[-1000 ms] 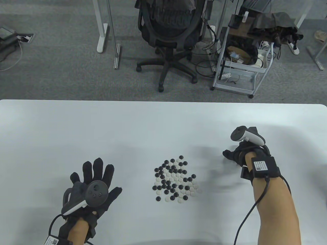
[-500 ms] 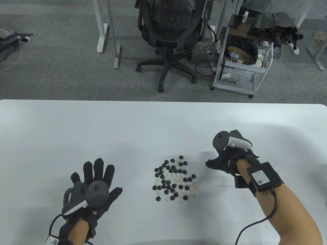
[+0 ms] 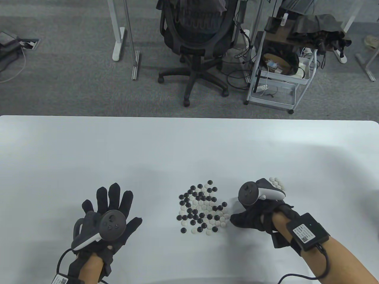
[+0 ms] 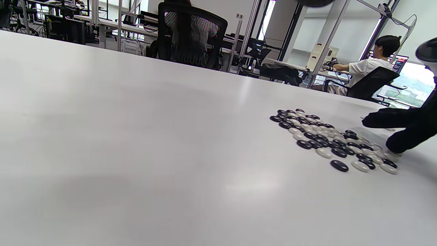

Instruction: Go stone sorting task

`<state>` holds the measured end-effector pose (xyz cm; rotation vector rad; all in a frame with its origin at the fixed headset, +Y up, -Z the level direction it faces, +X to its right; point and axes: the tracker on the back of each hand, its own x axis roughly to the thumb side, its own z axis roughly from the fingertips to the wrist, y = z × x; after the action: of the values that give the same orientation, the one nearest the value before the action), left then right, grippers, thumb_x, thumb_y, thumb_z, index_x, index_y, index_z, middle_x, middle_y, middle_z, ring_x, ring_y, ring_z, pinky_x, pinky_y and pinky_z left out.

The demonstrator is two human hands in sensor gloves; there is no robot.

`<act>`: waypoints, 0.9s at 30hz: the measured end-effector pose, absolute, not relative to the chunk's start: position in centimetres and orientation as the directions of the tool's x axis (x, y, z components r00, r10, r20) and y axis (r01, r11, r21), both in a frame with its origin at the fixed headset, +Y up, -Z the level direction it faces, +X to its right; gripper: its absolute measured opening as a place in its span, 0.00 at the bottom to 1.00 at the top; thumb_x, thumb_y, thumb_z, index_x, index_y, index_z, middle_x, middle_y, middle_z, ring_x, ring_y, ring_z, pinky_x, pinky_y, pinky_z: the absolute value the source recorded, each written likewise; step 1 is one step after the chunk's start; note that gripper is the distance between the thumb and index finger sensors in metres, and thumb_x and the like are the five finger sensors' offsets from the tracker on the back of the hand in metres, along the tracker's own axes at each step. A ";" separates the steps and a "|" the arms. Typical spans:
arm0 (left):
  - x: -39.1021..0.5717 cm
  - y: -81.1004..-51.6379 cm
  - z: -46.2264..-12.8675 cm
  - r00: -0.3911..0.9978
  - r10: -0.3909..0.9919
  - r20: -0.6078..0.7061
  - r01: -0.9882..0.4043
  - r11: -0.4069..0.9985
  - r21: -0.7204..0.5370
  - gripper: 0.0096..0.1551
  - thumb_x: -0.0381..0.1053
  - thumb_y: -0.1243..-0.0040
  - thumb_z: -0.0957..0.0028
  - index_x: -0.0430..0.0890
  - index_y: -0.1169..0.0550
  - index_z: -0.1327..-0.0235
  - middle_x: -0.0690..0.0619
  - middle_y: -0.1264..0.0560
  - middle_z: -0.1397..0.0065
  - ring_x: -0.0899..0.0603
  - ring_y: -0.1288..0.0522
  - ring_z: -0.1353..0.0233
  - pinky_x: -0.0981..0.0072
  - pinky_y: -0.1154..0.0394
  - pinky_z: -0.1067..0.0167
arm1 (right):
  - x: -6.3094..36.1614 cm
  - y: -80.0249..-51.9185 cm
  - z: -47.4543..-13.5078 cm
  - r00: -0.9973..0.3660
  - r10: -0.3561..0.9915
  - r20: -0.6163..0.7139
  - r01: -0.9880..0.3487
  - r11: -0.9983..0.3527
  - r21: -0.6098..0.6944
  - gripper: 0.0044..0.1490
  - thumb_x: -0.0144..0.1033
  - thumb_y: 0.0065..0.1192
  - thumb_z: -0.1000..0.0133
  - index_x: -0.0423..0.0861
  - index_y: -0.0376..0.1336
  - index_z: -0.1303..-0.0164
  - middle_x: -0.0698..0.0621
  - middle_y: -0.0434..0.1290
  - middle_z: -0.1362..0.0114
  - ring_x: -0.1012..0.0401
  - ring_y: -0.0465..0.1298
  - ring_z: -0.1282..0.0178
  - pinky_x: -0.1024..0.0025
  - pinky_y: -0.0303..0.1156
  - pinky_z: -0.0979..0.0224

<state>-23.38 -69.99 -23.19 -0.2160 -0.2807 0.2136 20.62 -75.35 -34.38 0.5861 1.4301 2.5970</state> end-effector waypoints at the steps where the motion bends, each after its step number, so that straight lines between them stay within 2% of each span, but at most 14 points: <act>1: -23.4 -70.0 -23.2 0.939 0.238 0.250 -0.178 0.955 -0.239 0.47 0.64 0.67 0.33 0.40 0.60 0.12 0.27 0.75 0.16 0.19 0.77 0.25 0.12 0.75 0.45 | 21.4 -75.3 -35.0 -0.929 0.269 0.255 0.066 -0.555 0.829 0.40 0.57 0.38 0.41 0.53 0.53 0.18 0.36 0.22 0.19 0.33 0.18 0.28 0.19 0.24 0.36; 4: -23.3 -70.0 -23.2 0.939 0.236 0.252 -0.176 0.955 -0.241 0.47 0.64 0.67 0.33 0.40 0.60 0.12 0.27 0.75 0.16 0.19 0.77 0.25 0.12 0.75 0.45 | 23.4 -75.2 -37.4 -0.960 0.255 0.120 -0.048 -0.566 0.823 0.40 0.56 0.38 0.41 0.53 0.54 0.18 0.36 0.22 0.20 0.33 0.18 0.29 0.19 0.23 0.36; 11: -23.2 -70.0 -23.0 0.940 0.234 0.250 -0.174 0.955 -0.240 0.47 0.64 0.67 0.33 0.40 0.60 0.12 0.27 0.75 0.16 0.19 0.77 0.25 0.12 0.75 0.45 | 26.5 -74.8 -42.0 -0.978 0.197 -0.067 -0.173 -0.592 0.787 0.40 0.56 0.38 0.41 0.52 0.57 0.19 0.37 0.22 0.19 0.34 0.17 0.29 0.20 0.22 0.36; 20: -23.4 -69.8 -22.9 0.940 0.241 0.241 -0.187 0.956 -0.228 0.47 0.64 0.67 0.33 0.40 0.60 0.12 0.27 0.75 0.16 0.19 0.77 0.25 0.12 0.75 0.45 | 28.9 -74.7 -43.2 -0.977 0.148 -0.154 -0.213 -0.621 0.754 0.40 0.57 0.38 0.41 0.53 0.56 0.20 0.37 0.22 0.19 0.34 0.18 0.29 0.20 0.23 0.36; 27: -23.4 -69.8 -22.9 0.939 0.242 0.245 -0.187 0.956 -0.227 0.47 0.64 0.67 0.33 0.40 0.60 0.12 0.27 0.75 0.16 0.19 0.77 0.25 0.12 0.74 0.45 | 29.1 -74.1 -42.9 -0.974 0.161 -0.158 -0.225 -0.648 0.728 0.40 0.57 0.37 0.41 0.52 0.56 0.19 0.36 0.22 0.19 0.33 0.18 0.29 0.19 0.23 0.37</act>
<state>-23.44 -69.82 -22.91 -0.2028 -0.2749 0.2208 29.10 -74.08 -42.94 -0.1162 1.1956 2.6709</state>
